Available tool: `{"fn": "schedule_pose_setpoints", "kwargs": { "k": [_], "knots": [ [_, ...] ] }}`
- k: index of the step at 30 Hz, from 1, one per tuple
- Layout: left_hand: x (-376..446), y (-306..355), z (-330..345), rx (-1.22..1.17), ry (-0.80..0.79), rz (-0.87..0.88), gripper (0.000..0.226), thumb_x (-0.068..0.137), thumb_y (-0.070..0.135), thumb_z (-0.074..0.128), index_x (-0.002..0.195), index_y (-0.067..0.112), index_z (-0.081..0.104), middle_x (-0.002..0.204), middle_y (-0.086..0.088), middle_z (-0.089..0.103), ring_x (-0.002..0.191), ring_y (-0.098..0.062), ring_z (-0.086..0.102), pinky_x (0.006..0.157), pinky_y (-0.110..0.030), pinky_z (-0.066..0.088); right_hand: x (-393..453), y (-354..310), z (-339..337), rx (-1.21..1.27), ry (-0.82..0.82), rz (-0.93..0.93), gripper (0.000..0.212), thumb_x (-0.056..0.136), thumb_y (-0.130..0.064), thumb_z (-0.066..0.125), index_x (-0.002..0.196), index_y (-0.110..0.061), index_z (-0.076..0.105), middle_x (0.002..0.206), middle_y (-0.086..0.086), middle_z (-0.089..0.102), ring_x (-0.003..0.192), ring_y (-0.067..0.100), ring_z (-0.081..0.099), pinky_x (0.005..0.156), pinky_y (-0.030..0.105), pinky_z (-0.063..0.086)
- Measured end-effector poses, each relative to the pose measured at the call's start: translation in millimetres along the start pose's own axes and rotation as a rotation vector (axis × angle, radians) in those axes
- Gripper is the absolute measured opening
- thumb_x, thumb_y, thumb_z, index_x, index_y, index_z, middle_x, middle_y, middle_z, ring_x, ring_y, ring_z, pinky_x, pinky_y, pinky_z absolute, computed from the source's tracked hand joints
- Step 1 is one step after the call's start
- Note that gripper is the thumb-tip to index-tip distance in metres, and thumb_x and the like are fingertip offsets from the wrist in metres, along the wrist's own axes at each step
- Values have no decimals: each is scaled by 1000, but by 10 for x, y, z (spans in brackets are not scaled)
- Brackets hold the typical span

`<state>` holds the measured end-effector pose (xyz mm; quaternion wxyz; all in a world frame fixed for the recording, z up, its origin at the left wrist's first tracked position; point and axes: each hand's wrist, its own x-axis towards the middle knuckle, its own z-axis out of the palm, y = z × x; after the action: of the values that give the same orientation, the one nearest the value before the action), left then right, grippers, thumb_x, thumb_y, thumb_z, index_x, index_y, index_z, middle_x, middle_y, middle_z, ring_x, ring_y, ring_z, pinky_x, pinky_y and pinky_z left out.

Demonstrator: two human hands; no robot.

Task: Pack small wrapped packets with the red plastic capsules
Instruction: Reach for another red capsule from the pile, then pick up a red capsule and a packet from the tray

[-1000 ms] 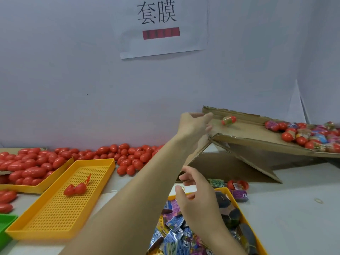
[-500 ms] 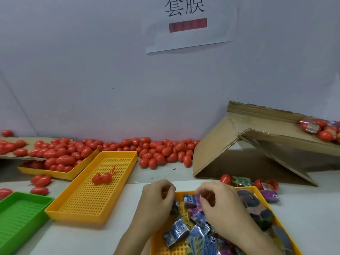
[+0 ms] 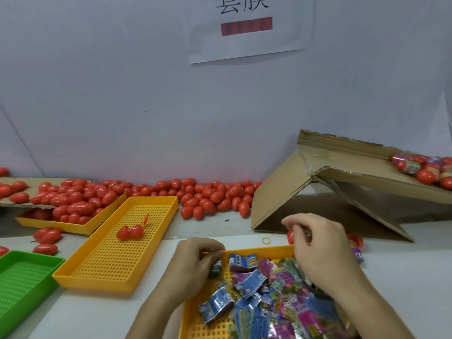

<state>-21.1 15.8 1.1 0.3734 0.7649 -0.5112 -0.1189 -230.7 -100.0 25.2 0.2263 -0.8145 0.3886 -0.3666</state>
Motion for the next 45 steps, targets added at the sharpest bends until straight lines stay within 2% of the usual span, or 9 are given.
{"fn": "schedule_pose_setpoints", "kwargs": {
  "k": [8,16,20,26,29,33,35,41,45],
  "knots": [
    [-6,-249,-288,-98,-38,-107,23,90,5,70,85,24,82,84,20,75,88,3,67,71,-8,47,242,470,-54,-92,-213,239,37,103,-7,42,123,-25,68,133,0,62,125,18,52,98,25,40],
    [-21,-224,-278,-128,-13,-160,35,90,6,71,71,35,76,81,21,75,83,3,66,67,-12,50,548,535,57,-222,-512,128,30,88,-25,72,114,-41,70,132,-3,55,124,20,46,104,37,43],
    [-17,-227,-233,-121,35,-190,28,88,10,74,69,31,77,77,17,74,76,1,66,64,-14,46,549,583,8,-199,-453,42,22,93,-29,67,107,-46,66,124,-11,57,118,10,46,99,31,41],
    [5,-185,-150,-196,99,-244,24,88,10,74,68,23,78,70,9,73,65,-3,65,53,-14,46,304,348,-118,205,-86,-31,9,91,-40,60,93,-40,69,81,-17,72,79,4,66,62,15,50],
    [27,-85,-47,-193,150,-216,22,87,10,75,69,22,78,67,14,71,63,2,64,57,-15,45,141,153,-81,555,-176,115,38,84,-53,47,100,-28,71,74,4,71,58,13,63,54,23,50],
    [34,2,63,-199,160,-187,24,87,10,74,68,23,76,65,14,71,62,-3,66,53,-15,48,13,-17,83,786,-298,270,23,87,-34,60,101,-19,72,89,5,74,78,18,74,67,25,57],
    [25,8,60,-187,177,-164,21,87,12,75,72,26,75,70,13,72,69,2,66,53,-10,46,-44,-35,134,754,-288,251,11,92,-16,66,99,-22,72,92,-6,73,86,14,75,70,21,58],
    [-94,120,11,-70,306,19,10,87,29,74,86,37,69,89,22,69,98,2,59,89,-26,43,-228,-92,166,513,-278,96,41,84,-7,77,94,-44,62,100,-27,65,97,0,68,81,19,57],
    [-187,360,14,-85,347,171,12,88,26,71,78,33,68,70,18,66,80,-2,62,71,-14,43,-289,-175,168,278,-172,-41,36,75,-25,86,92,-45,62,104,-31,60,99,-7,59,77,15,54]
  ]
}}
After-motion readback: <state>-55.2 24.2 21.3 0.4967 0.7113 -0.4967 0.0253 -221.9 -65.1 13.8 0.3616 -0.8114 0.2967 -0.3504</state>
